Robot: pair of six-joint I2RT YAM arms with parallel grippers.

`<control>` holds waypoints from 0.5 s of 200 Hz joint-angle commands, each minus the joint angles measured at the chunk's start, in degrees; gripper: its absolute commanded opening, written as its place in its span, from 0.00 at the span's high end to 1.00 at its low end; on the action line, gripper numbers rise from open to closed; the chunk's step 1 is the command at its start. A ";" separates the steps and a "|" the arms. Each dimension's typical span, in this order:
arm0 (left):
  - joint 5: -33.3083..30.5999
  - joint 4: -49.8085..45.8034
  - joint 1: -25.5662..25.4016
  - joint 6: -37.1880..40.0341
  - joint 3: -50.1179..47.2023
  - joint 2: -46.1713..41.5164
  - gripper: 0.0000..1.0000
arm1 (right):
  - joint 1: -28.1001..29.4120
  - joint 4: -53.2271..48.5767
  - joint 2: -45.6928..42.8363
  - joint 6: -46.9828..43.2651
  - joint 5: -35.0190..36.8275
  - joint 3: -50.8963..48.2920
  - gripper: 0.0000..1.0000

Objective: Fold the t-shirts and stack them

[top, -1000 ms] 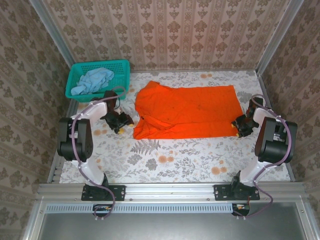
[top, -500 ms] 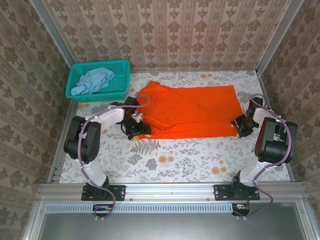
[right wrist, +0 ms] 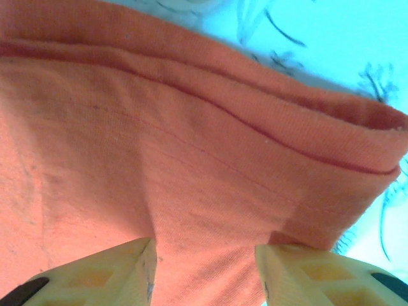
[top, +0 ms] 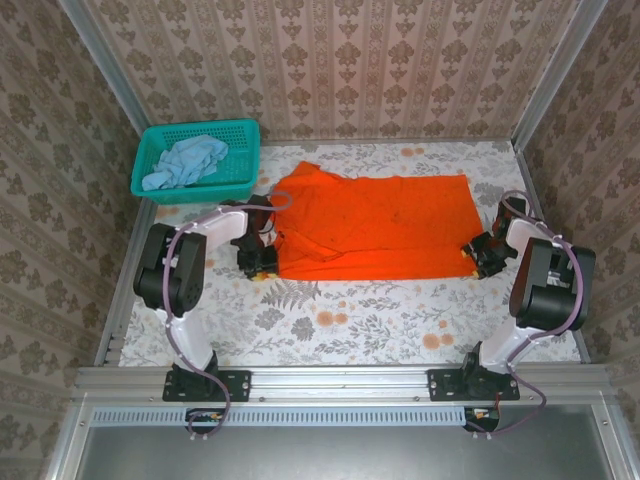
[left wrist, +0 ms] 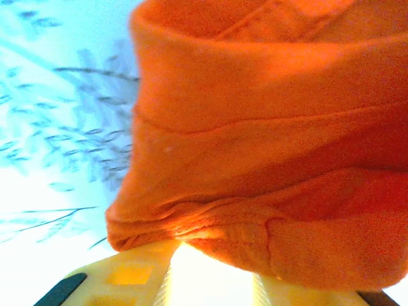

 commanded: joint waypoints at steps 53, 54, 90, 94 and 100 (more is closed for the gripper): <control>-6.32 -10.48 4.70 -2.31 -2.21 -8.70 0.56 | 0.38 -8.11 -9.91 -1.24 6.32 -3.24 0.28; -6.41 -10.52 4.69 -2.36 -2.04 -8.93 0.55 | 0.51 -8.09 -10.09 -1.24 6.40 -3.18 0.28; 0.12 -8.48 4.58 -0.55 4.29 -10.41 0.51 | 10.63 -2.03 -15.21 -2.39 7.00 -0.68 0.29; 1.76 -7.46 4.40 -0.24 4.71 -10.35 0.51 | 12.42 0.05 -15.44 -3.07 6.42 -0.70 0.30; 4.55 -5.82 4.12 0.32 5.05 -10.18 0.51 | 15.21 2.59 -15.45 -4.07 5.62 -0.64 0.32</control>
